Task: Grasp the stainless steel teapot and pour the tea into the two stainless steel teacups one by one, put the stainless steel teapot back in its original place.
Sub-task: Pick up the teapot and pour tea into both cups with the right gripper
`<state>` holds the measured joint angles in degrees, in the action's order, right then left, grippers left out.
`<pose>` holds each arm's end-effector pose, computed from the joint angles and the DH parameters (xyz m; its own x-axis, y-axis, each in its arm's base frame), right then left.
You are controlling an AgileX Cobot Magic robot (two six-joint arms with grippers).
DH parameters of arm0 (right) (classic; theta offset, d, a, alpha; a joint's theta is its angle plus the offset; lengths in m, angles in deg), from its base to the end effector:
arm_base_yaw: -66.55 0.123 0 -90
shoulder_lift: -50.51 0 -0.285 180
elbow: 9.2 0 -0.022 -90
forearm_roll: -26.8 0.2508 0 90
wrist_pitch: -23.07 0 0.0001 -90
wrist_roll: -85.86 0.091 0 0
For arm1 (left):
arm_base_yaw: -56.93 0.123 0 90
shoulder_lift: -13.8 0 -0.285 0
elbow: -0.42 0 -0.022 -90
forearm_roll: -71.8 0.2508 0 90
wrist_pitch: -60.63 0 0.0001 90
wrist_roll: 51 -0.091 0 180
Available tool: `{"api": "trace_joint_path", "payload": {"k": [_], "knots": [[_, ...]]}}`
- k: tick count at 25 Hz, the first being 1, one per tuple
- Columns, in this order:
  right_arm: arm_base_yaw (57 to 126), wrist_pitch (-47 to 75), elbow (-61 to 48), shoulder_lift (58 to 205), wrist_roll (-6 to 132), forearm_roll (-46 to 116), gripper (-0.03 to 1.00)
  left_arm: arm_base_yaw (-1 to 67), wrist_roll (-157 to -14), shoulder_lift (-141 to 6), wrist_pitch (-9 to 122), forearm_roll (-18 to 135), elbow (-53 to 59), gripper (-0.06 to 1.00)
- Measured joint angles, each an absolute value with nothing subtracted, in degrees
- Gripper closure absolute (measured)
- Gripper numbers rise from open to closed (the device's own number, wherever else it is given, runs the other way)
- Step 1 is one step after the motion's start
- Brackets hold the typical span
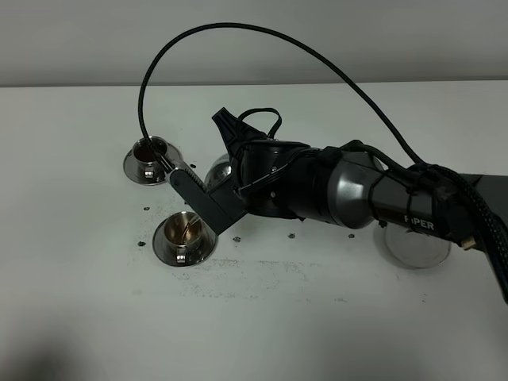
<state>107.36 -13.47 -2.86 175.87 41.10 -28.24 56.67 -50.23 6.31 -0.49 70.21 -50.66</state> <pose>0.3649 0.2563 0.1904 0.3813 -0.8215 0.4239 -0.5731 -0.5698 -0.5890 -0.0011 -0.0022 0.2646 -0.4957 -0.0246 -0.8682 0.0123 0.9993 -0.0353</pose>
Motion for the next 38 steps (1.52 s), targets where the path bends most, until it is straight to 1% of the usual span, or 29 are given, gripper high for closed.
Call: {"api": "trace_joint_path", "payload": {"k": [38], "knots": [[107.9,-12.7,-2.4,175.9,40.9,-42.0,0.75,56.7,-50.2,6.3,-0.5,70.2,-50.7,0.57]]}}
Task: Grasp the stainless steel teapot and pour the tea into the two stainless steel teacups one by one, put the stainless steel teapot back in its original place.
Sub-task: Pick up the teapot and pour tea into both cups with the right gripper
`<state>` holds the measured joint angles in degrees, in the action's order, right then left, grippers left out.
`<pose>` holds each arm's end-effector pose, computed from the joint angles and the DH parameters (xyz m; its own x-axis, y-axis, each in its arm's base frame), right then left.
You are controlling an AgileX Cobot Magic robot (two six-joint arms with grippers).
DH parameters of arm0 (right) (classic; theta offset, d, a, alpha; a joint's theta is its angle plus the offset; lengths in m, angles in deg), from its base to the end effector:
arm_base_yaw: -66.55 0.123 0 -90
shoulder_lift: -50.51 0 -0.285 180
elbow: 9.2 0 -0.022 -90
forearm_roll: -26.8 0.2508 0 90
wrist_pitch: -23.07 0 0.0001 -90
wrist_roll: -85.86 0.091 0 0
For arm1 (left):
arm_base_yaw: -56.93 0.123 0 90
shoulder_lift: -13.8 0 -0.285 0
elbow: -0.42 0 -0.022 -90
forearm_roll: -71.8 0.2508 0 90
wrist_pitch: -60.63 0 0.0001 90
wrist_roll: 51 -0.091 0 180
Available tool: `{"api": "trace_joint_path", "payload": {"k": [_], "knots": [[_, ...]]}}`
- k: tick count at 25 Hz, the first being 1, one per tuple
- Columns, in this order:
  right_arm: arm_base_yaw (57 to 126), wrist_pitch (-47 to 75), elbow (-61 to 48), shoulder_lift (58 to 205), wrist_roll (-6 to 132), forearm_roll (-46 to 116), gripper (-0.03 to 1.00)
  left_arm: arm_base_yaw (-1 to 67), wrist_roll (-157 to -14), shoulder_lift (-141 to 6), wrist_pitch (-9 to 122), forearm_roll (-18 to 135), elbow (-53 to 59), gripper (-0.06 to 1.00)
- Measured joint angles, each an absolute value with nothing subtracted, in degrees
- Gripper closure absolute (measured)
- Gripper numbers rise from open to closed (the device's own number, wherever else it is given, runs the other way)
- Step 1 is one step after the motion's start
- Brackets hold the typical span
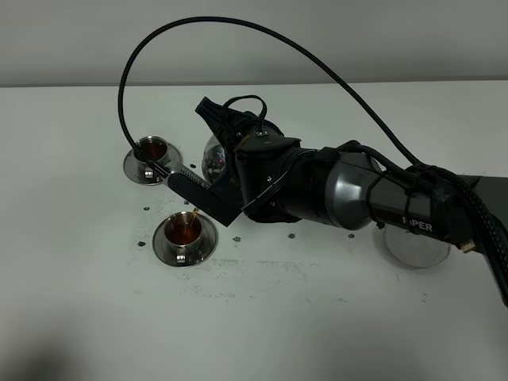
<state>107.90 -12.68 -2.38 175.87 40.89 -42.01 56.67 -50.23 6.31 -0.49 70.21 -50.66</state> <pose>0.3717 0.2610 0.2028 0.4118 -0.6911 0.5940 -0.3989 -0.7228 -0.5643 -0.0011 -0.0022 0.2646 -0.4957 -0.0246 -0.8682 0.0123 0.9993 -0.0353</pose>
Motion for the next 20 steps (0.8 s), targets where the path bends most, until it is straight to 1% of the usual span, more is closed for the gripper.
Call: {"api": "trace_joint_path", "payload": {"k": [20], "knots": [[108.6,-12.0,-2.4,175.9,40.9,-42.3,0.75,56.7,-50.2,6.3,-0.5,70.2,-50.7,0.57]]}}
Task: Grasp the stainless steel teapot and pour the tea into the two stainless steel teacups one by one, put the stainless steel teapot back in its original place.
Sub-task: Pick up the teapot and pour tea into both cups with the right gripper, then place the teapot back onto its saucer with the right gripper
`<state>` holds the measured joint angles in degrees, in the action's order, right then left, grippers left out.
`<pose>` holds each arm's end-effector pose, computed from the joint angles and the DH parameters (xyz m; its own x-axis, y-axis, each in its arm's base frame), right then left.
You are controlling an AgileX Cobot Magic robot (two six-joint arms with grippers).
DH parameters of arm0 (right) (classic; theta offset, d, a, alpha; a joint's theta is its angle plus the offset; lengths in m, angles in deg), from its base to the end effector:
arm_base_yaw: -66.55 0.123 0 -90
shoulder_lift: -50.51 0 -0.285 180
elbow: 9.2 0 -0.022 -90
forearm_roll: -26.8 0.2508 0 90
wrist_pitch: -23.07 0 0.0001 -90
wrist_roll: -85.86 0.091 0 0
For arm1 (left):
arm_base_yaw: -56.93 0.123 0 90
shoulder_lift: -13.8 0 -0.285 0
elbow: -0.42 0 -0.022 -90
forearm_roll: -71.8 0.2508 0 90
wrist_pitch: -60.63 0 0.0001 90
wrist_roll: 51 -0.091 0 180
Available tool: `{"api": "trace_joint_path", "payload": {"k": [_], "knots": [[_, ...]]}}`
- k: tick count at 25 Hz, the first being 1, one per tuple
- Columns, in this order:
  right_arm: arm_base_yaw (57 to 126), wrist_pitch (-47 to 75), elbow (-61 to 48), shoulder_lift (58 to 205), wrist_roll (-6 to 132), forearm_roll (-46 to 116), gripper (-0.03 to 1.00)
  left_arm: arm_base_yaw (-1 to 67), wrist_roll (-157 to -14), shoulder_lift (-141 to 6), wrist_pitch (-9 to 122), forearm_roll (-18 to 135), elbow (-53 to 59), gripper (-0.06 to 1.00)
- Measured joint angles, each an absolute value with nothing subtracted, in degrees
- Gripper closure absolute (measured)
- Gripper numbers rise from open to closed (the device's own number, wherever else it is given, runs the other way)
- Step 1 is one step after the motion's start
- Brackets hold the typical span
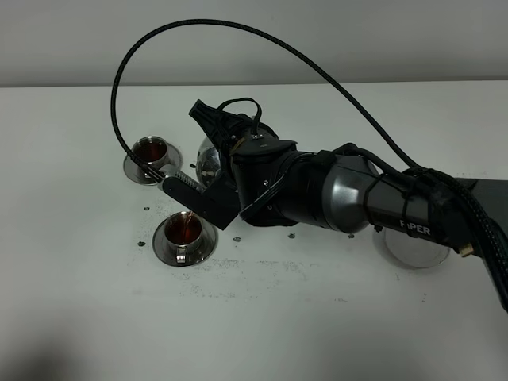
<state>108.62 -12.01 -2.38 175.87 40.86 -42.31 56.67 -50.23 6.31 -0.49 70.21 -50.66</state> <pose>0.3685 0.2667 0.2030 0.4273 -0.6823 0.5932 -0.3792 -0.7309 -0.5675 -0.0011 -0.0022 0.2646 -0.4957 -0.0246 -0.8682 0.0123 0.9993 -0.0353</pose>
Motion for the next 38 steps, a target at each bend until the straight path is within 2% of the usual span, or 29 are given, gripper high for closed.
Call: {"api": "trace_joint_path", "payload": {"k": [12,25,29,34,38], "knots": [[108.9,-12.0,-2.4,175.9,40.9,-42.9,0.75,56.7,-50.2,6.3,-0.5,70.2,-50.7,0.57],[106.9,-12.9,-2.4,175.5,47.2,-31.0,0.75,56.7,-50.2,6.3,-0.5,70.2,-50.7,0.57],[106.8,-15.8,-1.8,173.2,47.9,-22.1,0.75,56.7,-50.2,6.3,-0.5,70.2,-50.7,0.57],[106.6,-20.9,-2.1,168.0,49.4,-3.0,0.75,56.7,-50.2,6.3,-0.5,70.2,-50.7,0.57],[105.6,-20.1,-7.5,163.0,52.7,10.0,0.75,56.7,-50.2,6.3,-0.5,70.2,-50.7,0.57]]}}
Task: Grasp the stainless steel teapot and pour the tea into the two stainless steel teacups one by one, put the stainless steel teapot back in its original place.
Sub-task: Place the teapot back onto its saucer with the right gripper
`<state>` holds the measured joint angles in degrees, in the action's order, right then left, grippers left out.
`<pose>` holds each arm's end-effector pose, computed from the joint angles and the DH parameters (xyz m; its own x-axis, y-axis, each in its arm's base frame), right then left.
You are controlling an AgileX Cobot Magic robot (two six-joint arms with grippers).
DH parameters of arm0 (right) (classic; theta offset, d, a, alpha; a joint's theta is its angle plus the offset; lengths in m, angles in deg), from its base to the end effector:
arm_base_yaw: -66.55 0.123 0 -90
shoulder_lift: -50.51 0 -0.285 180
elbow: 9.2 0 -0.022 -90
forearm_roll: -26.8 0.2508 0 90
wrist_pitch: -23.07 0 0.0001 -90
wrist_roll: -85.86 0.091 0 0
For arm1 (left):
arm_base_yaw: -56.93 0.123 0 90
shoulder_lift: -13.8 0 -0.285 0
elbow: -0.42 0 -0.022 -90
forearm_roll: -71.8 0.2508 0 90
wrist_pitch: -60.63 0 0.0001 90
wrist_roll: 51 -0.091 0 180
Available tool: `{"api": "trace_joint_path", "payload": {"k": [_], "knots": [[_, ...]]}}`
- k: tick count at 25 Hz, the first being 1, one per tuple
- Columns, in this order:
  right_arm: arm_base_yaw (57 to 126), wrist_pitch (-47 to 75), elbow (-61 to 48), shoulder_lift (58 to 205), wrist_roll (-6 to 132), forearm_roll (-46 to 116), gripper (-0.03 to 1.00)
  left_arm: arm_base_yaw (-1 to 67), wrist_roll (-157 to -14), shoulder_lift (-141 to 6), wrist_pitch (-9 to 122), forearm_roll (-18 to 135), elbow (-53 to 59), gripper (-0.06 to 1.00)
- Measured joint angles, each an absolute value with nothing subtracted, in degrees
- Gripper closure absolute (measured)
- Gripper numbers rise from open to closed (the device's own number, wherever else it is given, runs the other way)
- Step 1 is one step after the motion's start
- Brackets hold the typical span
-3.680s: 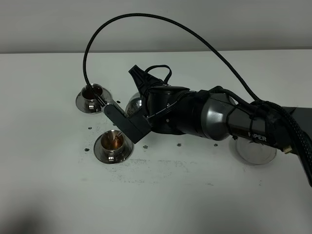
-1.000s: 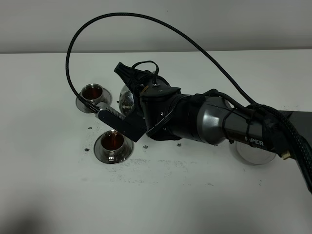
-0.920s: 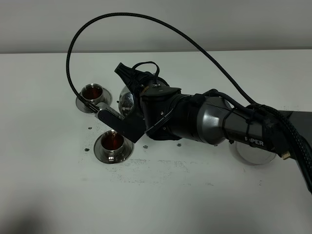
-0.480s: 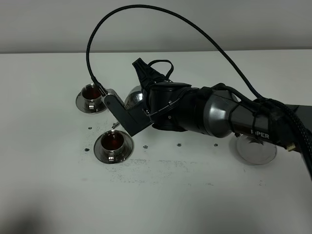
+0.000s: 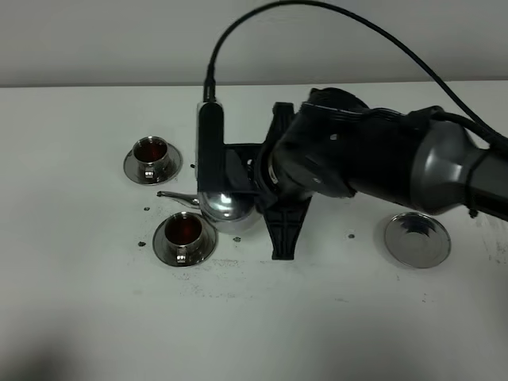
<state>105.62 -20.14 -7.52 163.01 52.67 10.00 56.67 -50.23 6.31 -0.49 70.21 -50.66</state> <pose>0.3157 0.2331 0.2384 -0.0919 -0.9766 -0.1942 -0.8764 0.1719 -0.4499 -0.0011 -0.0022 0.2646 -0.4957 -0.0246 -0.8682 0.0123 0.9993 -0.0353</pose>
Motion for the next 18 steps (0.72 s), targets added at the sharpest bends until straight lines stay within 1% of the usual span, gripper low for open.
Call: {"api": "trace_joint_path", "payload": {"k": [3,6,11,18], "knots": [[105.0,-18.5,-12.5,160.8,56.2,14.5,0.75,56.7,-50.2,6.3,-0.5,70.2,-50.7,0.57],[104.6,-18.3,-14.4,160.7,60.8,19.3,0.75,56.7,-50.2,6.3,-0.5,70.2,-50.7,0.57],[104.5,-17.8,-14.4,163.2,67.1,24.2,0.75,56.7,-50.2,6.3,-0.5,70.2,-50.7,0.57],[104.5,-17.7,-14.4,167.2,68.9,25.6,0.75,56.7,-50.2,6.3,-0.5,70.2,-50.7,0.57]]}}
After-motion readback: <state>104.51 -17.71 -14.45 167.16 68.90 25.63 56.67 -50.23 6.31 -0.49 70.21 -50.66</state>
